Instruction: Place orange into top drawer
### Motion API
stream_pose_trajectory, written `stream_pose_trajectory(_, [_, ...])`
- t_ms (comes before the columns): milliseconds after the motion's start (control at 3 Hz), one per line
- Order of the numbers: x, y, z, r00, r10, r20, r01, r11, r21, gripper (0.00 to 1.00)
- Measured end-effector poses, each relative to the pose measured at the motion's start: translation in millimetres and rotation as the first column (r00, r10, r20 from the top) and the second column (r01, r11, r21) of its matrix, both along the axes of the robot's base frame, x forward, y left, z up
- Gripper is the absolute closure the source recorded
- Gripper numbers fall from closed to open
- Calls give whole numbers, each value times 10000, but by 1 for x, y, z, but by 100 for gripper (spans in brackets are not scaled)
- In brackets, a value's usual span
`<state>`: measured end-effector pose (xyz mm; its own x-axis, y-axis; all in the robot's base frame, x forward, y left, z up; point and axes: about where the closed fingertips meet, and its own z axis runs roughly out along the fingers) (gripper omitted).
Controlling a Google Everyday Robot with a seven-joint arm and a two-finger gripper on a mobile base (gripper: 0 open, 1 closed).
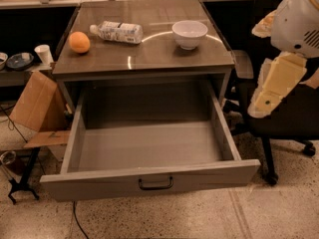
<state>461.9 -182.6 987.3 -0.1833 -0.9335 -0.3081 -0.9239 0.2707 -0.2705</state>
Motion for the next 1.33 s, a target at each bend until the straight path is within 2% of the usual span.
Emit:
stream_pose_trajectory(333, [28,44,4,9985,484,271,-503,9958,759,0])
stream_pose_trajectory(667, [53,89,10,9964,550,650,-657,9824,1749,0])
stream_pose_trajectory(1000, [73,132,17,9950,326,945,-571,9611,2701,0])
stream_pose_trajectory(1333, [92,175,23,9938,195,1094,-551,9415,3326,0])
